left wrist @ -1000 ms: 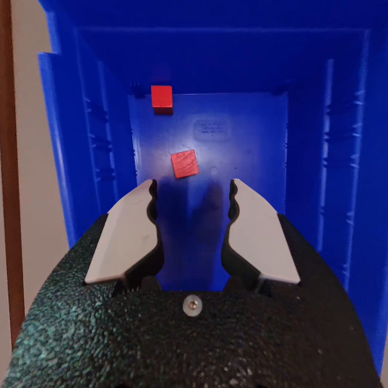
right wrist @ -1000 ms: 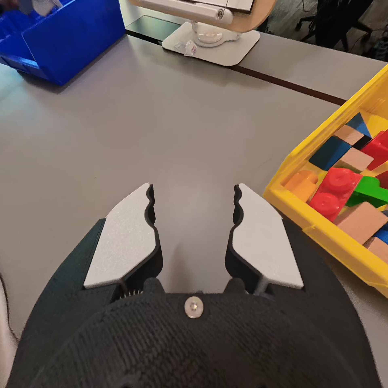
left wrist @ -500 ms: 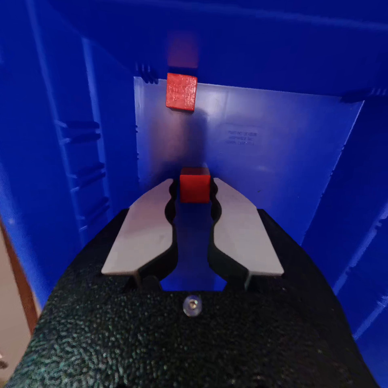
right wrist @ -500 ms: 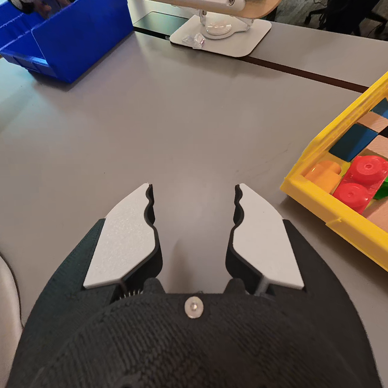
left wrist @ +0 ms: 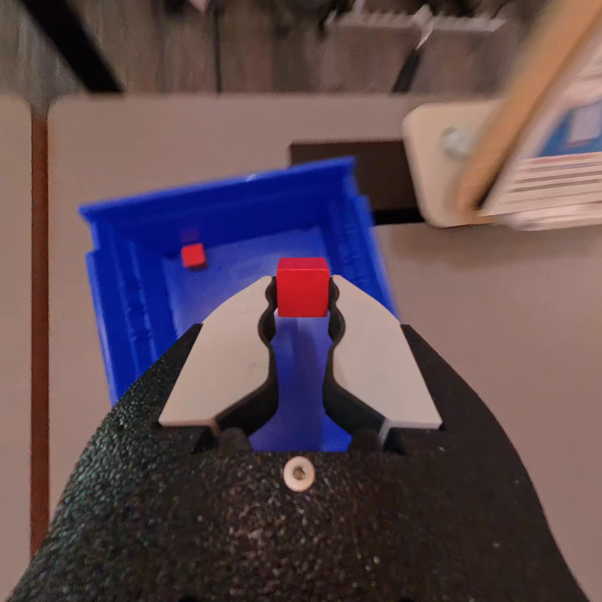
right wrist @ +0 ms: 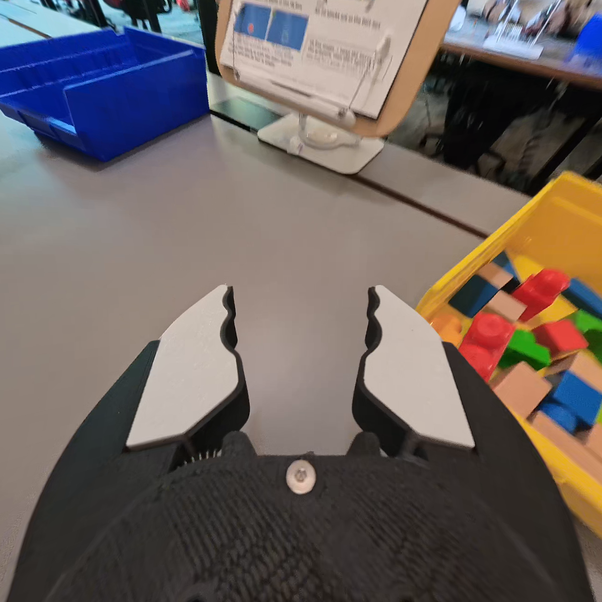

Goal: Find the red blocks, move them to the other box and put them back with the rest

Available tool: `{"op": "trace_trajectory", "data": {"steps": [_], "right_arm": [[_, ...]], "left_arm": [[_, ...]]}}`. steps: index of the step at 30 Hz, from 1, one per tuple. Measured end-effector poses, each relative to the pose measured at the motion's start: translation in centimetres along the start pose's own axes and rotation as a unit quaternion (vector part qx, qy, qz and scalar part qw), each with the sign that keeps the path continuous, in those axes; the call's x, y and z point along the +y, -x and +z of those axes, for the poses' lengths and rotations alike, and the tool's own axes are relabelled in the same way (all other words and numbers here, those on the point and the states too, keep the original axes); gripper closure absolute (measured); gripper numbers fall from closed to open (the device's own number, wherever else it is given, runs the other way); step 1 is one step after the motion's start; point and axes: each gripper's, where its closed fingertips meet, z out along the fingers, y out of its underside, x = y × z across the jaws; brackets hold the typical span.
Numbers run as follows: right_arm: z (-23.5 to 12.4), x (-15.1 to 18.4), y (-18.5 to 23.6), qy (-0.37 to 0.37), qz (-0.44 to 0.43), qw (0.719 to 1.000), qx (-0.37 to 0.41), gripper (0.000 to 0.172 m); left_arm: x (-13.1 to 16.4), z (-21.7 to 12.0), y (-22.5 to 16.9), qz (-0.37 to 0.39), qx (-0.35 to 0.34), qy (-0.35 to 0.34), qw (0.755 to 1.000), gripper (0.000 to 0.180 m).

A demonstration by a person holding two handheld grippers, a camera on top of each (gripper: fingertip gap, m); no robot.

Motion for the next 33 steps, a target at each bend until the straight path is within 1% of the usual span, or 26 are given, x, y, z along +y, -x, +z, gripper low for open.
{"op": "trace_trajectory", "data": {"steps": [2,3,4,6,9,11,13,15,16,19,22,25,26,29,32,33], "right_arm": [[0.1,-1.8,0.0,-0.032,-0.040,0.999,0.010,0.091],[0.2,-2.7,0.1,-0.049,-0.065,0.997,0.016,0.090],[0.3,-3.7,0.3,-0.063,-0.094,0.993,0.022,0.090],[0.7,-5.5,1.0,-0.087,-0.154,0.984,0.030,0.090],[1.3,-8.2,2.8,-0.119,-0.227,0.966,0.020,0.092],[1.7,-9.5,4.4,-0.138,-0.260,0.956,0.001,0.094],[2.1,-10.4,6.0,-0.148,-0.279,0.949,-0.025,0.094],[2.3,-11.2,7.5,-0.163,-0.294,0.941,-0.049,0.096],[2.3,-11.6,8.3,-0.171,-0.303,0.936,-0.060,0.097],[2.4,-12.4,9.9,-0.186,-0.323,0.924,-0.088,0.101],[2.7,-12.6,11.2,-0.189,-0.334,0.916,-0.119,0.105],[3.3,-12.7,11.5,-0.188,-0.339,0.913,-0.128,0.112],[3.5,-12.6,11.5,-0.186,-0.342,0.912,-0.131,0.114],[3.7,-12.2,12.1,-0.186,-0.351,0.905,-0.153,0.125],[3.8,-12.2,12.3,-0.196,-0.361,0.899,-0.153,0.144],[3.8,-12.1,12.4,-0.195,-0.367,0.896,-0.154,0.144]], "left_arm": [[-1.6,-3.4,-5.5,0.040,0.083,-0.067,0.994,0.152],[-1.8,-4.9,-8.6,0.055,0.132,-0.090,0.986,0.152],[-1.7,-6.4,-11.9,0.070,0.187,-0.108,0.974,0.152],[-0.4,-8.9,-18.4,0.099,0.301,-0.127,0.940,0.152],[2.8,-10.9,-26.8,0.130,0.433,-0.118,0.884,0.152],[5.0,-11.7,-31.6,0.131,0.510,-0.098,0.845,0.152],[7.0,-12.5,-35.5,0.131,0.576,-0.079,0.803,0.152],[8.7,-12.6,-38.4,0.134,0.618,-0.059,0.772,0.152],[9.4,-12.7,-39.6,0.133,0.638,-0.048,0.757,0.152],[11.2,-12.6,-41.8,0.120,0.680,-0.017,0.724,0.152],[12.2,-13.1,-42.9,0.101,0.717,-0.001,0.690,0.152],[13.0,-13.5,-43.2,0.087,0.741,0.018,0.666,0.152],[13.2,-13.6,-43.3,0.082,0.747,0.024,0.659,0.152],[13.8,-13.9,-43.3,0.075,0.757,0.034,0.648,0.152],[14.0,-14.2,-43.4,0.061,0.767,0.044,0.637,0.152],[14.2,-14.2,-43.3,0.059,0.769,0.047,0.635,0.152]]}}
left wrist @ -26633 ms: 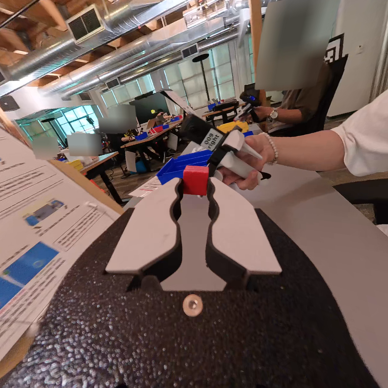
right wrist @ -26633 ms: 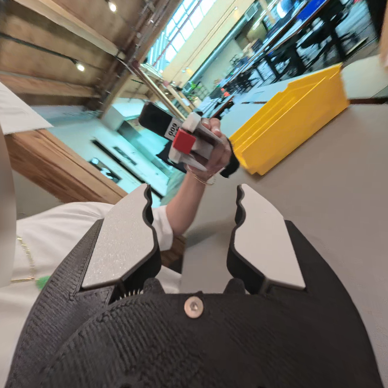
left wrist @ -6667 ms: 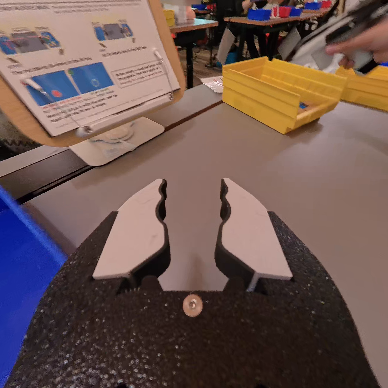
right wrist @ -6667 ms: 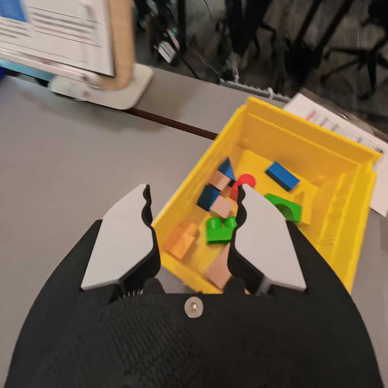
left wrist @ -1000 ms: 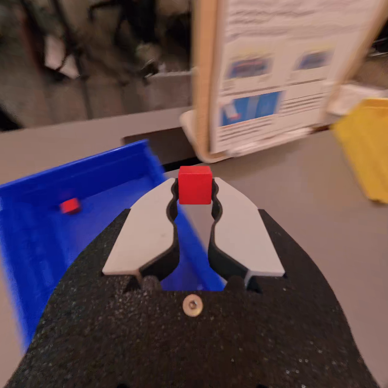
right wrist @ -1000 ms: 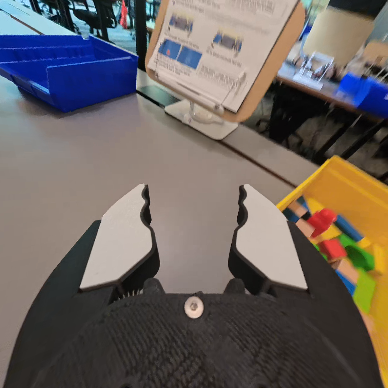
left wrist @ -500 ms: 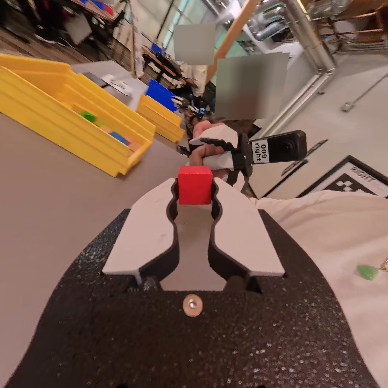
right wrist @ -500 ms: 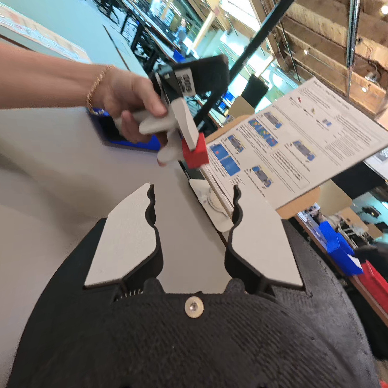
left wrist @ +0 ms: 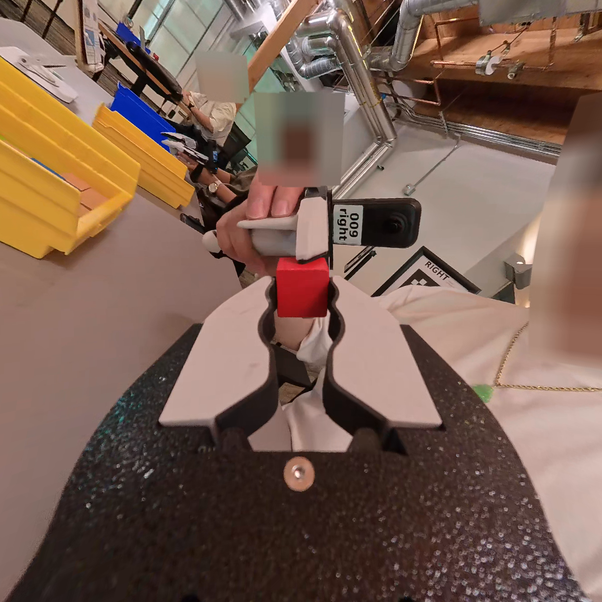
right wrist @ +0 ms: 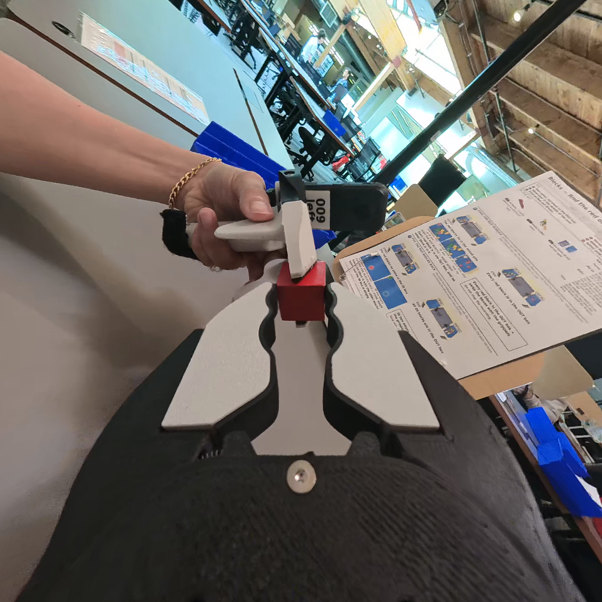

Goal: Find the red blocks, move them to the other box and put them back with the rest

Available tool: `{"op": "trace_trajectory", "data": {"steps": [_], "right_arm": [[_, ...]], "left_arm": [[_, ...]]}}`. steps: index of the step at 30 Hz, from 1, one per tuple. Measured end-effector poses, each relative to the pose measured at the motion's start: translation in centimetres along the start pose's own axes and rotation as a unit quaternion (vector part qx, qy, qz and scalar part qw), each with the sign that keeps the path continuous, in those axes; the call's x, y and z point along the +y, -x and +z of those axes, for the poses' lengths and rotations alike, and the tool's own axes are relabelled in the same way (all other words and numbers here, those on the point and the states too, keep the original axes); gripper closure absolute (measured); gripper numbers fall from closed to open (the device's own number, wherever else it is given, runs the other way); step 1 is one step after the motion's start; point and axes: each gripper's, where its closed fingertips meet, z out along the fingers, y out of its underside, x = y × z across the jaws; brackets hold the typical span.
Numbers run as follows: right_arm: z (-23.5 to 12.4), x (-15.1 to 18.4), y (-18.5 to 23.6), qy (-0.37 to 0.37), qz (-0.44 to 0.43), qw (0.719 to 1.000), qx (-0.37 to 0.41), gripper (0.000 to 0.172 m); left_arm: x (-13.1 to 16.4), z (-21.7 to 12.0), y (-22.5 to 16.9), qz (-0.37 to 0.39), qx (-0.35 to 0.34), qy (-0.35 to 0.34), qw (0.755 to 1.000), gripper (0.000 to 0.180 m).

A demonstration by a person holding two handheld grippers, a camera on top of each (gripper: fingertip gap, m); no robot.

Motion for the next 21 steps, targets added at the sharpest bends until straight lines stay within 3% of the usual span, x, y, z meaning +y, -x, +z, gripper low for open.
{"op": "trace_trajectory", "data": {"steps": [4,9,12,15,18,21], "right_arm": [[-0.2,0.1,-0.1,0.013,-0.002,1.000,0.010,0.144],[-5.2,4.0,-5.1,0.116,0.076,0.987,0.086,0.144],[-11.1,9.9,-9.4,0.239,0.158,0.945,0.158,0.144],[-16.5,16.0,-11.1,0.347,0.255,0.884,0.183,0.144],[-20.1,21.4,-11.3,0.434,0.312,0.824,0.187,0.144],[-21.4,25.2,-11.0,0.469,0.355,0.789,0.179,0.144]], "left_arm": [[-0.1,0.1,0.0,-0.025,0.005,-0.016,1.000,0.152],[-1.1,-2.6,3.3,0.009,-0.160,-0.049,0.986,0.132],[-0.9,-5.5,4.6,0.049,-0.269,-0.040,0.961,0.126],[-0.3,-7.7,5.0,0.083,-0.344,-0.025,0.935,0.121],[0.5,-8.7,5.1,0.085,-0.373,-0.016,0.924,0.122],[1.5,-8.8,5.3,0.072,-0.374,-0.008,0.924,0.123]]}}
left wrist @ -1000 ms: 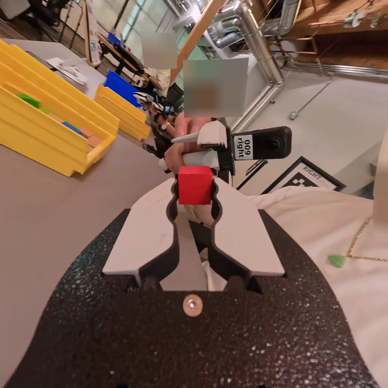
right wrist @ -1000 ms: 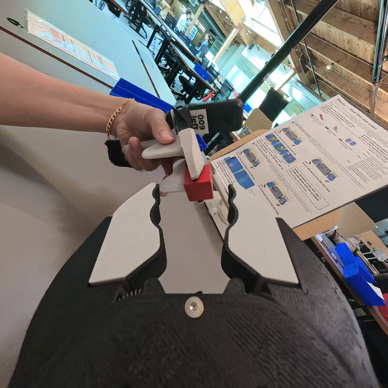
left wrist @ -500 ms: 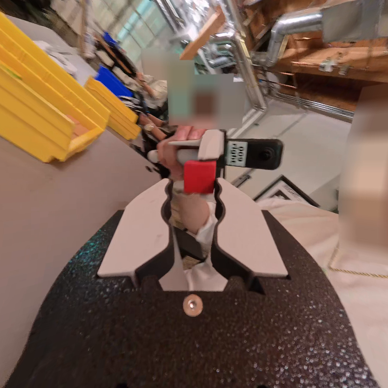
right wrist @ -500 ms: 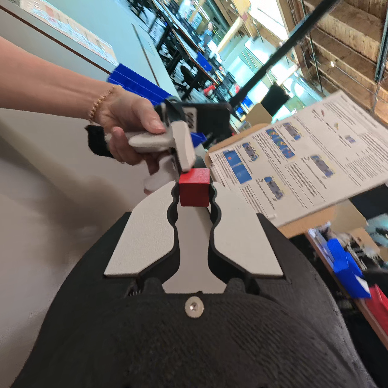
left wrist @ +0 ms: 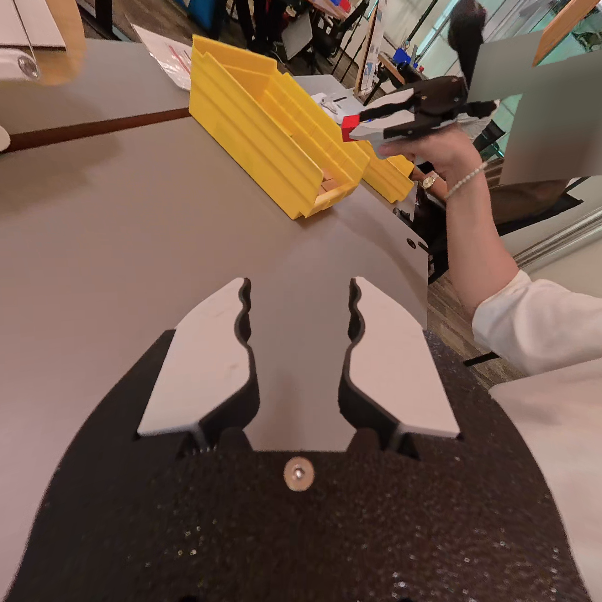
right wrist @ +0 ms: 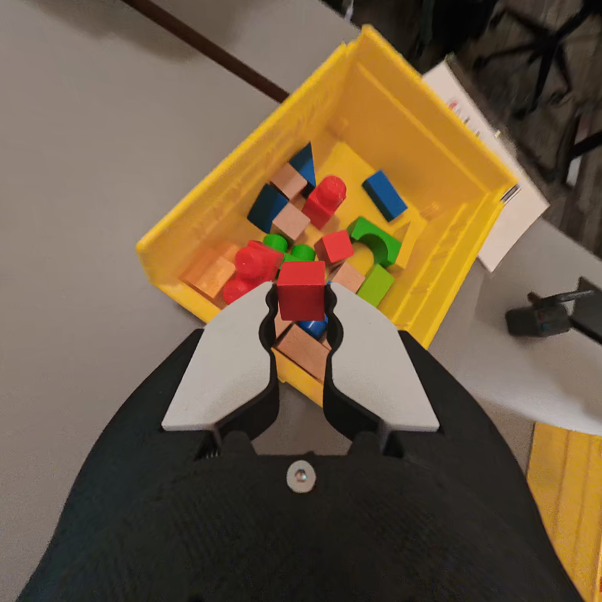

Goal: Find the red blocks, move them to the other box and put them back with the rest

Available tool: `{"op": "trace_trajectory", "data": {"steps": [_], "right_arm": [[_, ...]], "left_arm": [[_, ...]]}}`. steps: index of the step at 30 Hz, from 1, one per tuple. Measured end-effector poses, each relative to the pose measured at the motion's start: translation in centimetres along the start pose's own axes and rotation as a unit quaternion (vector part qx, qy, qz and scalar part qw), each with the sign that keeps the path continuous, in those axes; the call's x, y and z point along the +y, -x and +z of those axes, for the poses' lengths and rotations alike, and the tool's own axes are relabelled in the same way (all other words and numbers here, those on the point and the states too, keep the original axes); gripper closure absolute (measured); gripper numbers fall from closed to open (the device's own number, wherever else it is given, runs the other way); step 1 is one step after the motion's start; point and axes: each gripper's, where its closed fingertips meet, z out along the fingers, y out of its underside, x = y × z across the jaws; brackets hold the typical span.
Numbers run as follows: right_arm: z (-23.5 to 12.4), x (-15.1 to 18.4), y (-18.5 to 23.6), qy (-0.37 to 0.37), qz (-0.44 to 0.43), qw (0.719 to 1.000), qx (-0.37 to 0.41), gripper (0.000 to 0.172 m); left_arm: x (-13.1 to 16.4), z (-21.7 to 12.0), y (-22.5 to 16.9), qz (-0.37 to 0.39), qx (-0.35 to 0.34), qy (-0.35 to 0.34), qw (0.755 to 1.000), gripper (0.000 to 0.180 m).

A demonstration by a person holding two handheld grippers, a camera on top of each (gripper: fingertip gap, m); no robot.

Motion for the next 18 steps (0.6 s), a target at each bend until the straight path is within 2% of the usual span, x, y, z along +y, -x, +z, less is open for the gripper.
{"op": "trace_trajectory", "data": {"steps": [5,9,10,11,12,13,18], "right_arm": [[3.1,3.0,-0.9,0.078,0.029,0.996,-0.023,0.144],[4.0,4.8,-2.7,0.120,0.044,0.992,-0.001,0.144],[4.0,5.5,-3.0,0.138,0.049,0.989,0.005,0.142],[4.0,5.9,-3.7,0.146,0.049,0.988,0.022,0.129],[3.9,6.1,-4.1,0.148,0.044,0.987,0.037,0.118],[3.7,6.1,-4.2,0.145,0.040,0.988,0.042,0.115],[2.5,4.1,-3.3,0.069,0.053,0.996,0.026,0.111]], "left_arm": [[1.2,-0.1,0.4,-0.015,0.000,0.013,1.000,0.125],[1.6,-0.3,1.0,-0.026,-0.005,0.014,1.000,0.127],[1.6,-0.3,1.1,-0.028,-0.005,0.014,0.999,0.127],[1.7,-0.4,1.1,-0.030,-0.004,0.014,0.999,0.127],[1.8,-0.4,1.2,-0.030,-0.004,0.015,0.999,0.127],[1.8,-0.4,1.3,-0.030,-0.006,0.016,0.999,0.127],[1.9,-0.6,1.8,-0.031,-0.016,0.016,0.999,0.126]]}}
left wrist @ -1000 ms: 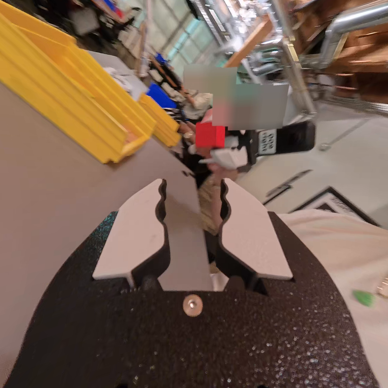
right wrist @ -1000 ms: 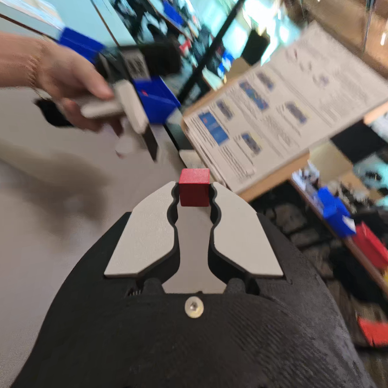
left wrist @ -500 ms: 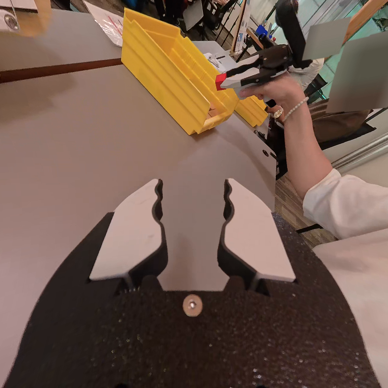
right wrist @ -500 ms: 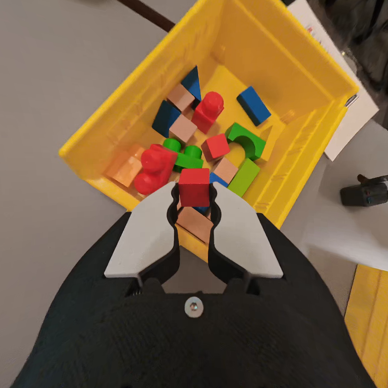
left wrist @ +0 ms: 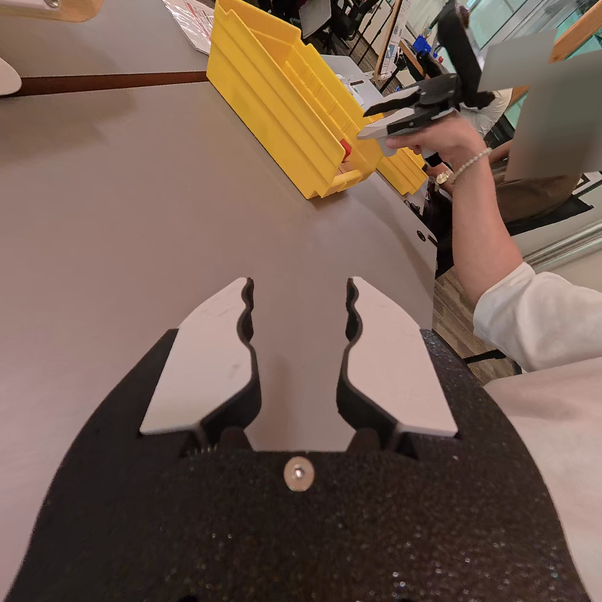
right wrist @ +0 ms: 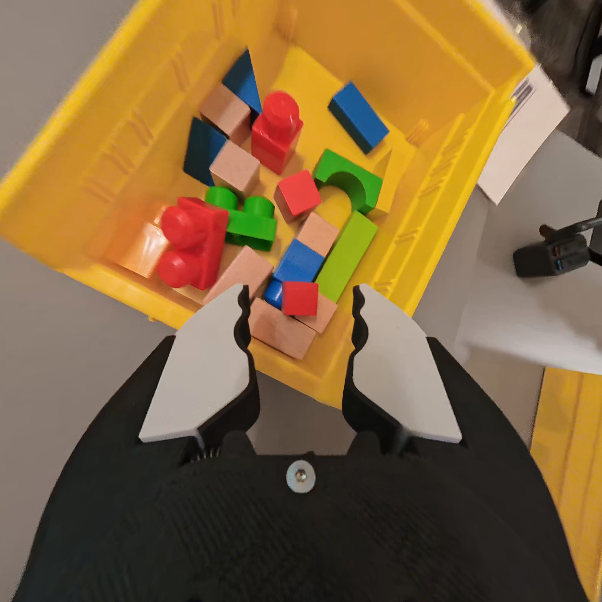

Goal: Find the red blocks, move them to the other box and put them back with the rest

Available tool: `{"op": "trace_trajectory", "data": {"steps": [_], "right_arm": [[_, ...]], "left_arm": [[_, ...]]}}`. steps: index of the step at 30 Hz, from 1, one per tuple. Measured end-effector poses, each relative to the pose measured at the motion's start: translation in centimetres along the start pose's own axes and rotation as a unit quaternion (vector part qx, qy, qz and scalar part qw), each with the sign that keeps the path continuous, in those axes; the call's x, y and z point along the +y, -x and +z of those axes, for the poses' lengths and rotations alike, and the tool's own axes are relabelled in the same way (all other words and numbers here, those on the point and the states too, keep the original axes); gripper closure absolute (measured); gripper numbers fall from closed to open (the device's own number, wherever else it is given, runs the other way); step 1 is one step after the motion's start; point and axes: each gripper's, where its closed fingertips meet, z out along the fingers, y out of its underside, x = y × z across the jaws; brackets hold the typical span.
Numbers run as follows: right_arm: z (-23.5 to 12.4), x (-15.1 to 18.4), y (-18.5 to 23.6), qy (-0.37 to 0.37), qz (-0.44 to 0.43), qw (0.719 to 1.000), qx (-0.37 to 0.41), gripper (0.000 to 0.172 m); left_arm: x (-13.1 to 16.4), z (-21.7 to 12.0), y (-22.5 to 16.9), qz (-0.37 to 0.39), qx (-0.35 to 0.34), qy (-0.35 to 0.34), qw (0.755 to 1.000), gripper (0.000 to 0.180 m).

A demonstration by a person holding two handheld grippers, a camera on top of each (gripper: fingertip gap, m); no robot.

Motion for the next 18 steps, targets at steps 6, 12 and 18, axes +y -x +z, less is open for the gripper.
{"op": "trace_trajectory", "data": {"steps": [6,12,18], "right_arm": [[-5.2,-5.4,3.3,-0.188,0.023,0.981,-0.042,0.109],[-9.0,-7.4,11.1,-0.293,-0.019,0.948,-0.123,0.108],[-9.1,-6.1,17.6,-0.295,-0.059,0.938,-0.175,0.107]], "left_arm": [[-1.7,-2.4,1.5,0.015,-0.059,-0.037,0.997,0.123],[-6.2,-12.0,6.6,0.043,-0.254,-0.124,0.958,0.123],[-7.1,-24.4,18.2,-0.005,-0.483,-0.057,0.874,0.121]]}}
